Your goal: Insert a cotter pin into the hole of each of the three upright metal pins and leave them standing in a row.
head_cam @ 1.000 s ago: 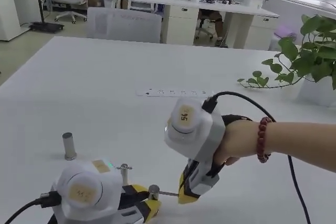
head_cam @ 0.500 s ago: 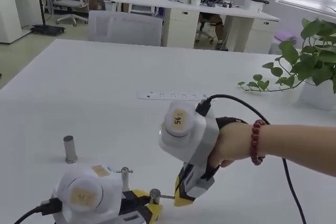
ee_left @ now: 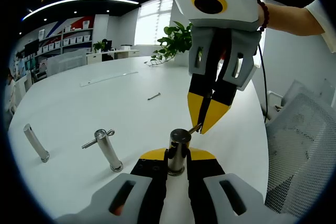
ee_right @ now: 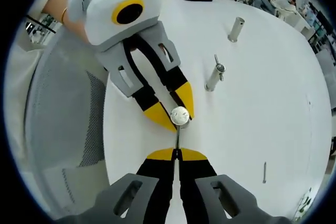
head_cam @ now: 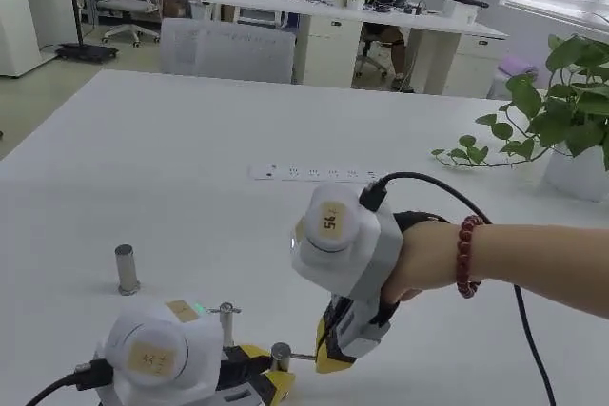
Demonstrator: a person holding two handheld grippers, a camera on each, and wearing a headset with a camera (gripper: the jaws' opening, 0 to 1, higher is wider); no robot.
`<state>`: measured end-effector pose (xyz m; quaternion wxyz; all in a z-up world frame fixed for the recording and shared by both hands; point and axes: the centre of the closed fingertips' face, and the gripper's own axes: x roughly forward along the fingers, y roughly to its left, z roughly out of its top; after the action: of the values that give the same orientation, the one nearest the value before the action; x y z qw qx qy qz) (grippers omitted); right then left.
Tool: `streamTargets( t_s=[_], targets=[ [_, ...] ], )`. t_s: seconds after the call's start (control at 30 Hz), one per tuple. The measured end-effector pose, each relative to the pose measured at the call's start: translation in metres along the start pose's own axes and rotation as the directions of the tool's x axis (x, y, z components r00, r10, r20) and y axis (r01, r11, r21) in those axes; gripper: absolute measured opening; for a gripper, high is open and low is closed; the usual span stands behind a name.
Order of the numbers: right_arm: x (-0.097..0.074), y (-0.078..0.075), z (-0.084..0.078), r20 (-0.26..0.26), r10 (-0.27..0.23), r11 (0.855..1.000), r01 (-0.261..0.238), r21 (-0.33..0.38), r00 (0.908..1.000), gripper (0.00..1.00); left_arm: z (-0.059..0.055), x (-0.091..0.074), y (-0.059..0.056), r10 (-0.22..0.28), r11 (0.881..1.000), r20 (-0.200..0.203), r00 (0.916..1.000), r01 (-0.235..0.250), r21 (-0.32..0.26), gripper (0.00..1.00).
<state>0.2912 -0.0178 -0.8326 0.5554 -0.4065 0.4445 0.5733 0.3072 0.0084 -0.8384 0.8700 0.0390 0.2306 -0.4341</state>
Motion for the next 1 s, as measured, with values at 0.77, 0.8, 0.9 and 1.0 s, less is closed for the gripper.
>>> streamTargets(
  t_s=[0.77,0.8,0.9,1.0],
  targets=[
    [-0.0025,-0.0027,0.0014,0.037,-0.014,0.989,0.019,-0.149,0.9992,0.03,-0.0007,0.0012,-0.0009,-0.015,0.999,0.002,0.9999,0.015,0.045,0.11],
    [-0.0024,-0.0028,0.0017,0.032,-0.015,0.989,0.020,-0.148,0.9994,0.03,-0.0008,0.0012,-0.0008,-0.015,0.999,0.002,0.9999,0.015,0.046,0.11],
    [-0.0022,-0.0032,0.0013,0.010,-0.027,0.987,0.028,-0.158,0.9996,0.03,-0.0009,0.0014,-0.0008,-0.015,0.999,0.000,0.9999,0.015,0.048,0.11],
    [-0.0028,-0.0038,0.0008,-0.007,-0.033,0.988,0.032,-0.150,0.9994,0.03,-0.0007,0.0019,-0.0006,-0.012,0.998,-0.002,0.9999,0.012,0.054,0.11]
  ],
)
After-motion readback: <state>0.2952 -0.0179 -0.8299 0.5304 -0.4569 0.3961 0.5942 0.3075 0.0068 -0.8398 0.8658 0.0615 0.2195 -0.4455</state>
